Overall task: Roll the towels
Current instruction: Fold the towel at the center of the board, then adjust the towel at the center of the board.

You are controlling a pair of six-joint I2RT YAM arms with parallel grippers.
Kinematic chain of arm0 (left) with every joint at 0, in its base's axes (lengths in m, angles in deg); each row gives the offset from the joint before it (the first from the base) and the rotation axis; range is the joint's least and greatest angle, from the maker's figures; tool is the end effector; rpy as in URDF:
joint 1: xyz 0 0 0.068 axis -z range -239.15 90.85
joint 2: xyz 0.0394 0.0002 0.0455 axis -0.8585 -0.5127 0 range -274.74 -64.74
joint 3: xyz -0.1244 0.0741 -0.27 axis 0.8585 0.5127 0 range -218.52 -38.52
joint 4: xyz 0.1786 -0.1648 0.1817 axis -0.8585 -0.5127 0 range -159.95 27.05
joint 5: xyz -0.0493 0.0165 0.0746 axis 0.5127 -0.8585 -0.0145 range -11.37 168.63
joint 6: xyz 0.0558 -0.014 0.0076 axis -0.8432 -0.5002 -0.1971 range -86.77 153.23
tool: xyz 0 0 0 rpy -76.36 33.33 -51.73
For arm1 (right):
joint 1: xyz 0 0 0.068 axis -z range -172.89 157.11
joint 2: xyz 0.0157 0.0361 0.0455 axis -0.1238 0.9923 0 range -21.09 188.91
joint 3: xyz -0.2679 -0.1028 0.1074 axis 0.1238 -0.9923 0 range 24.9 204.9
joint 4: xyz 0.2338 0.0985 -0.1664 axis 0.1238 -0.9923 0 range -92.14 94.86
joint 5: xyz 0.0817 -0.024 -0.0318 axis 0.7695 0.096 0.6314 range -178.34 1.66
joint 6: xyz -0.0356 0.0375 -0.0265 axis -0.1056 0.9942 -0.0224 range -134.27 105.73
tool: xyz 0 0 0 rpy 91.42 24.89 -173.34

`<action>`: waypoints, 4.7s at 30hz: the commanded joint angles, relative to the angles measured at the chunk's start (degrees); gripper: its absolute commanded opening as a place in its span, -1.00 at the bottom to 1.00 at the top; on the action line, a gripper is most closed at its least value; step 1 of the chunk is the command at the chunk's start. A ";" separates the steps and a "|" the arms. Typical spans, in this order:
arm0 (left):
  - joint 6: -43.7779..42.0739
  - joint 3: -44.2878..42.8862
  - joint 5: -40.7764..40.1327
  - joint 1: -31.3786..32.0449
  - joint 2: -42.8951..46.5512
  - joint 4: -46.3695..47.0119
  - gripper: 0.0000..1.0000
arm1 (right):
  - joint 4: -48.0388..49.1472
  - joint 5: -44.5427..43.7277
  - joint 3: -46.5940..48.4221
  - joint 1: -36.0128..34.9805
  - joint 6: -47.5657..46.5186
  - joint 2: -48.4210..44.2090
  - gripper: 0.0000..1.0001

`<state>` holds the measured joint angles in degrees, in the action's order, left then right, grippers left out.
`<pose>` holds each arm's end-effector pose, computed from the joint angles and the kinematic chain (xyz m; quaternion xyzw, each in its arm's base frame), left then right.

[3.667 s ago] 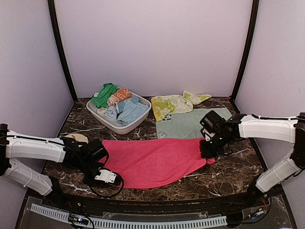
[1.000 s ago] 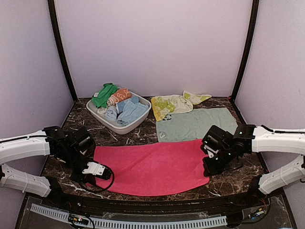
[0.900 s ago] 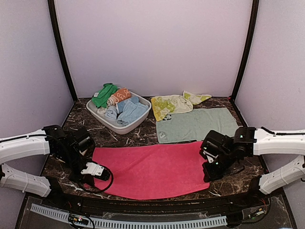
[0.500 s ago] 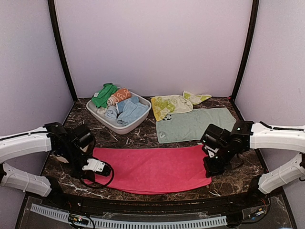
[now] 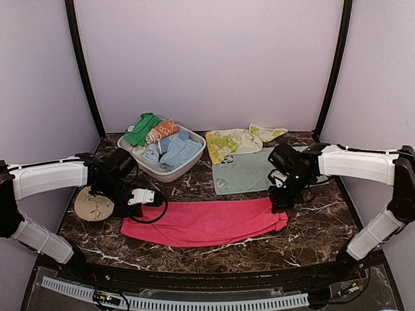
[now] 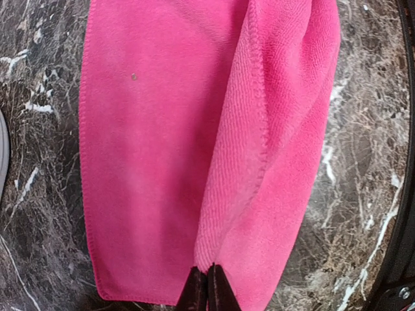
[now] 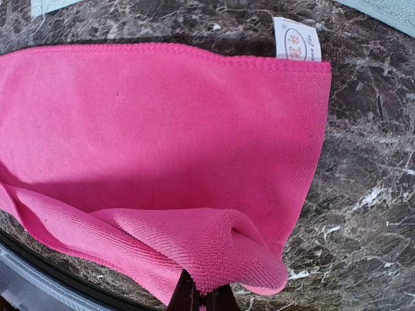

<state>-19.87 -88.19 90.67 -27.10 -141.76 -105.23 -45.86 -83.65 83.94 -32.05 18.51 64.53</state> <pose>0.2306 -0.1545 0.2173 0.6760 0.7082 -0.0693 0.1917 0.2368 0.1972 0.2227 -0.0598 0.9912 0.0978 0.0656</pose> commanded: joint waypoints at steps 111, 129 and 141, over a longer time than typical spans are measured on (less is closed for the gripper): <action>7.88 9.15 -8.02 -1.93 -9.29 23.09 -0.30 | 12.56 -19.23 -5.34 -5.03 -14.36 -7.90 0.23; 9.12 4.99 -4.18 -3.28 4.09 9.37 -1.00 | 14.86 -14.18 -2.53 -5.00 -14.98 -1.40 -0.20; 9.92 8.08 -6.33 -3.30 2.47 11.95 -0.56 | 14.92 -13.01 -2.21 -5.04 -14.21 -0.53 -0.18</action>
<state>-10.58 -81.77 85.53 -30.05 -138.11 -94.19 -32.00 -97.18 80.47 -36.48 3.80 63.49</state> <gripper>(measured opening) 0.191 0.401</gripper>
